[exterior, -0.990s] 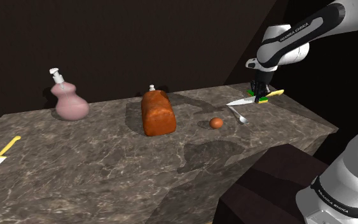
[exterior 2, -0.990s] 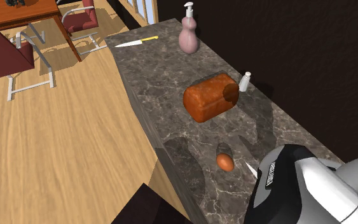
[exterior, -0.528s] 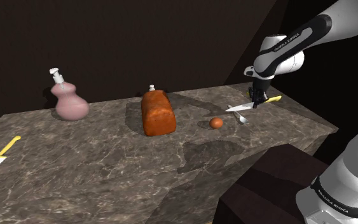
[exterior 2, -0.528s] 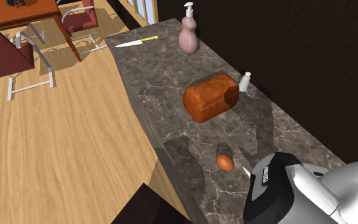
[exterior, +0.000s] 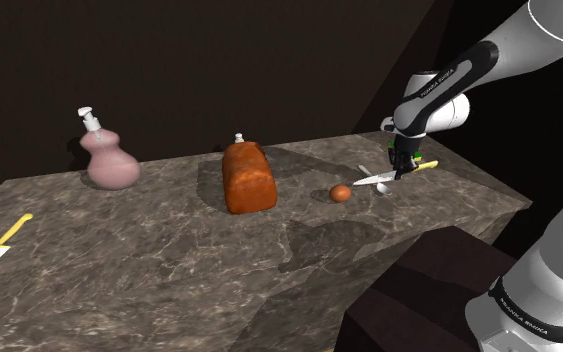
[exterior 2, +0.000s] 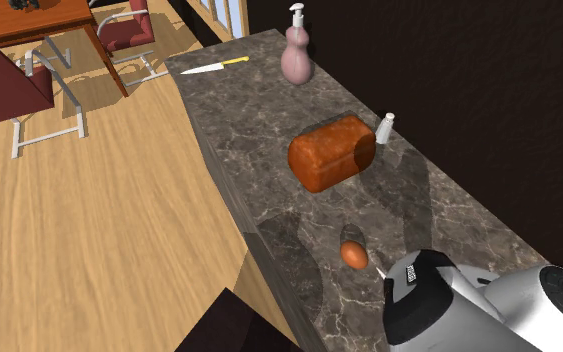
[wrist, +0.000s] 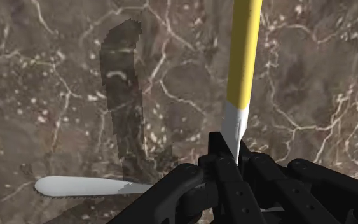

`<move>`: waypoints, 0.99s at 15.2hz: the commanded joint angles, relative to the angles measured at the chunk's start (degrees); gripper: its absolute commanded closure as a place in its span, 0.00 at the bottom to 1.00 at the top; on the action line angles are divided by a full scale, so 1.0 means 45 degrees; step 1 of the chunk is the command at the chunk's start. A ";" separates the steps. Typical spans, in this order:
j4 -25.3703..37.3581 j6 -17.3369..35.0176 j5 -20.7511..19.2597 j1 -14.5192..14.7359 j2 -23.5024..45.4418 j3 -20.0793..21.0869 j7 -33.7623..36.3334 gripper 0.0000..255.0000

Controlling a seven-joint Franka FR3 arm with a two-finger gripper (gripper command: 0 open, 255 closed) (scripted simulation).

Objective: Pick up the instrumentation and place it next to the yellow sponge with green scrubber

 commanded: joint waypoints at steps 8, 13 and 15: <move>-0.0100 0.0677 0.0288 0.0007 0.0593 0.0031 -0.0187 1.00; -0.0099 0.0674 0.0287 0.0007 0.0592 0.0032 -0.0186 0.00; -0.0099 0.0674 0.0287 0.0007 0.0592 0.0032 -0.0186 0.00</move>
